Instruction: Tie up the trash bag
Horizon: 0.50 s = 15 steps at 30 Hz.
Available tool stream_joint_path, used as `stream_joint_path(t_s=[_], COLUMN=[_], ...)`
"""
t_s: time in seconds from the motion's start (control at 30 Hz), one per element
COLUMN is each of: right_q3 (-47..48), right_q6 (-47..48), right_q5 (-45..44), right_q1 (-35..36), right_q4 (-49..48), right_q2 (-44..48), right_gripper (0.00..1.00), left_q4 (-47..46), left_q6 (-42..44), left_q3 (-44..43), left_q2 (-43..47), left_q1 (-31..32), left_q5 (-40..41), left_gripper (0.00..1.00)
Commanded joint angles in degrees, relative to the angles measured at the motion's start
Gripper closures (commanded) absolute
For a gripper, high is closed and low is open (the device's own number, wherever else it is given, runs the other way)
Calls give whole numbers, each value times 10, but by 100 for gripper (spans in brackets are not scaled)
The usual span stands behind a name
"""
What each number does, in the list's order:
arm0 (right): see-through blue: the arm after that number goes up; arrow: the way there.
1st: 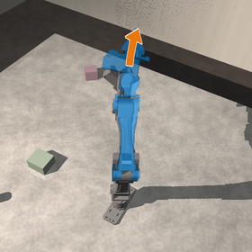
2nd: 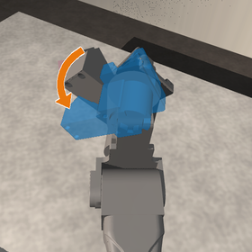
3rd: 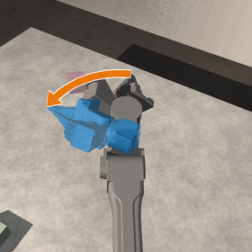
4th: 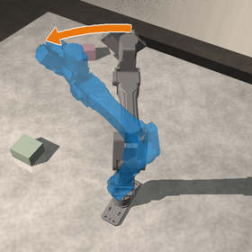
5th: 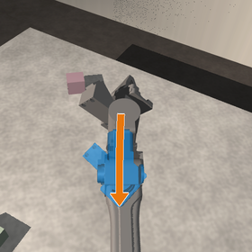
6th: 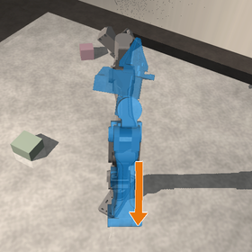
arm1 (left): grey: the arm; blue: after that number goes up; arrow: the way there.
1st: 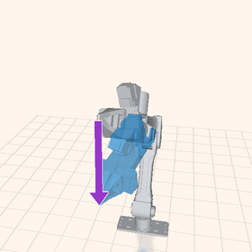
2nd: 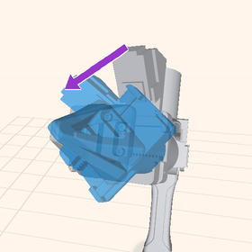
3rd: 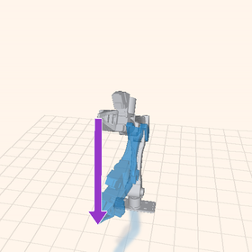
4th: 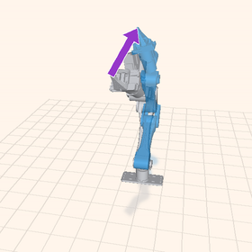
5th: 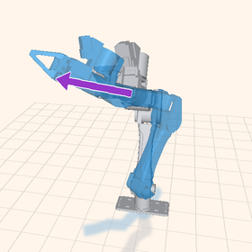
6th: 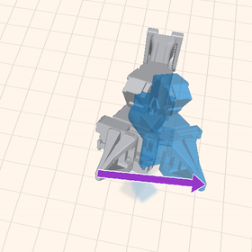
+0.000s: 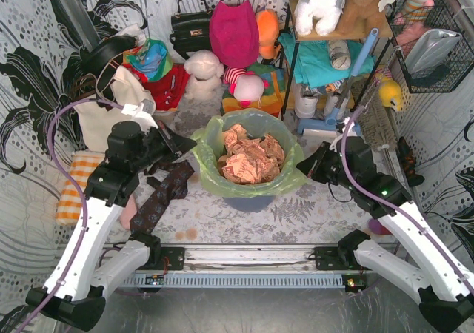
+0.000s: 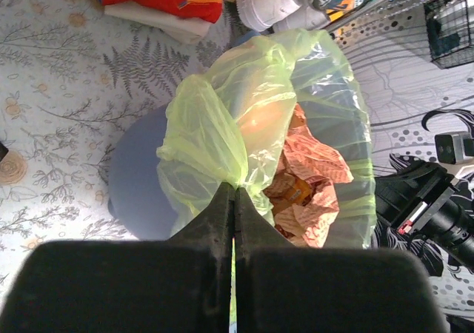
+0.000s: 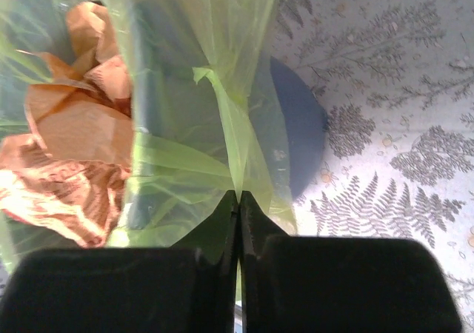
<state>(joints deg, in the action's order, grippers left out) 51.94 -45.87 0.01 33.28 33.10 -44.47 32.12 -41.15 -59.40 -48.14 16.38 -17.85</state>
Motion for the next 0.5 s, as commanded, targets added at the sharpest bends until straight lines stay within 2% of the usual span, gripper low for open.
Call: stream_joint_path(t_s=[0.0, 0.23, 0.47], right_q3=[0, 4, 6], right_q6=[-10, -14, -18], right_q5=[3, 27, 64], right_q1=[-2, -2, -2], right_q4=[-55, -145, -263], right_q2=[36, 72, 64], right_gripper=[100, 100, 100], left_q4=[-29, -46, -83], left_q6=[-3, -18, -36], left_q3=[-32, -48, -47], left_q2=[1, -3, -15], left_q1=[-2, -2, -2], left_q5=[-27, -50, -74], left_gripper=[100, 100, 100])
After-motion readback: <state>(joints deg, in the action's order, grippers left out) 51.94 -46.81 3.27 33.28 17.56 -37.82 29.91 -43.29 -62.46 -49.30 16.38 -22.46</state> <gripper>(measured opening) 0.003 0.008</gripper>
